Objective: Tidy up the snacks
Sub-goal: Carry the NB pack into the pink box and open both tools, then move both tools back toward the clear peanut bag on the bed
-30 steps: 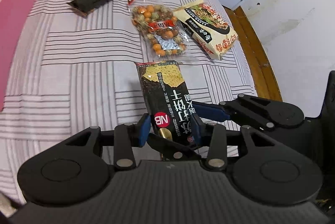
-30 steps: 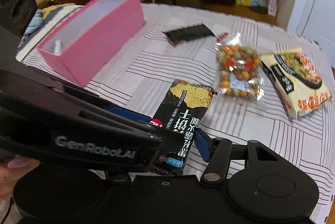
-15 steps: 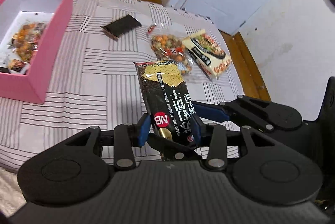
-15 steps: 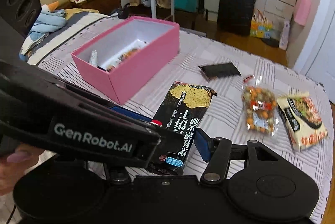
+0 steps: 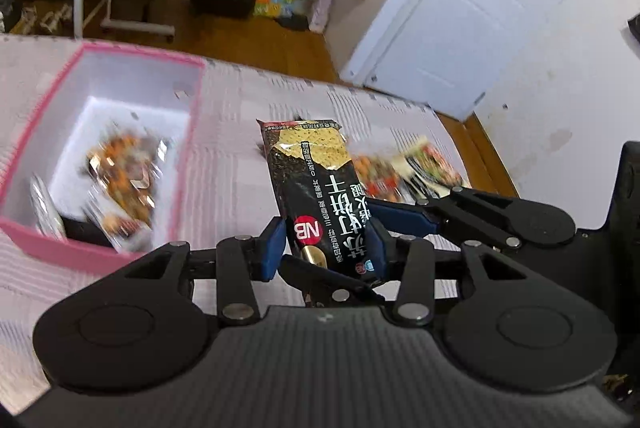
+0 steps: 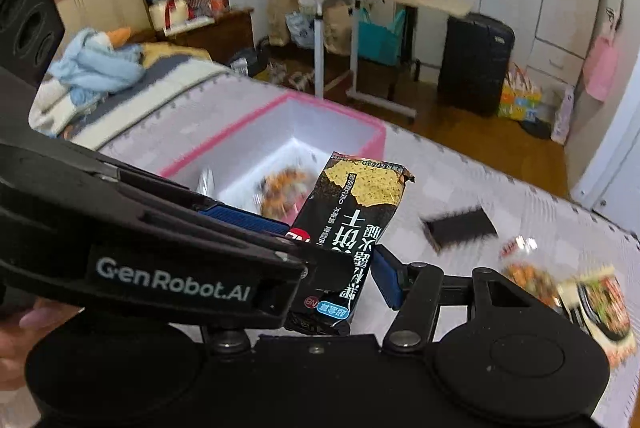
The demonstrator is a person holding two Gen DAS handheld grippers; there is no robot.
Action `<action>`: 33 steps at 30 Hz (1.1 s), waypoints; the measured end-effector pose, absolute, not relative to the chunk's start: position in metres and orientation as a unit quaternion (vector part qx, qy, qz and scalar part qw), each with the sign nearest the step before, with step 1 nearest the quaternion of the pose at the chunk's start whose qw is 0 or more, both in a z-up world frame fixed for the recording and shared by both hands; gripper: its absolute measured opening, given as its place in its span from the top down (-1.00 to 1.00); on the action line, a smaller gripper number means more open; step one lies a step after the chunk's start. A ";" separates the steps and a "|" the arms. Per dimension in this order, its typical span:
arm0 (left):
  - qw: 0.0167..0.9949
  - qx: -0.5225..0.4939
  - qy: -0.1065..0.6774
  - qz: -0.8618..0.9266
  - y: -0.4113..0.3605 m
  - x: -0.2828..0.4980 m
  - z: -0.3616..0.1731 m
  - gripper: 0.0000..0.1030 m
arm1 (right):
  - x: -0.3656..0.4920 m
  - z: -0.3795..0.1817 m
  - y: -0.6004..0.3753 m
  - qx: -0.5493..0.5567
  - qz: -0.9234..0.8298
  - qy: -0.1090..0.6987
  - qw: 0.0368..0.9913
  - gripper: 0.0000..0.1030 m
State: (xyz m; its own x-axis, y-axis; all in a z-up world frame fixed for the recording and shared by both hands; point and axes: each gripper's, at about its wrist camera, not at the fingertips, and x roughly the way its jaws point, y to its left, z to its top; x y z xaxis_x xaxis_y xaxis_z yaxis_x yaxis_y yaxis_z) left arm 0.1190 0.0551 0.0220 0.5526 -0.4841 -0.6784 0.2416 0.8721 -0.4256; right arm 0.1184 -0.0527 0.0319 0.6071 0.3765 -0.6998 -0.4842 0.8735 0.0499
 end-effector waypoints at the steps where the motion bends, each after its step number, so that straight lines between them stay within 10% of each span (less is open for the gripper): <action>1: 0.872 -0.142 0.420 -0.207 0.061 0.124 0.023 0.20 | 0.124 0.030 -0.050 -0.063 0.242 0.368 0.896 -0.23; 33: 0.865 -0.112 0.469 -0.138 0.149 0.211 -0.065 0.13 | 0.188 -0.058 0.035 -0.065 0.250 0.351 0.900 -0.35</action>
State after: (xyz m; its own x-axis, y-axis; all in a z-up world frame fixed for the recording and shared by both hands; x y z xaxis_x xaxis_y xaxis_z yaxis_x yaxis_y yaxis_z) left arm 0.2114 0.1487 -0.0654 0.5216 -0.3438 -0.7808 0.1336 0.9368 -0.3232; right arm 0.1879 0.0345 -0.0581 0.6281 0.4043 -0.6648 -0.4952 0.8667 0.0592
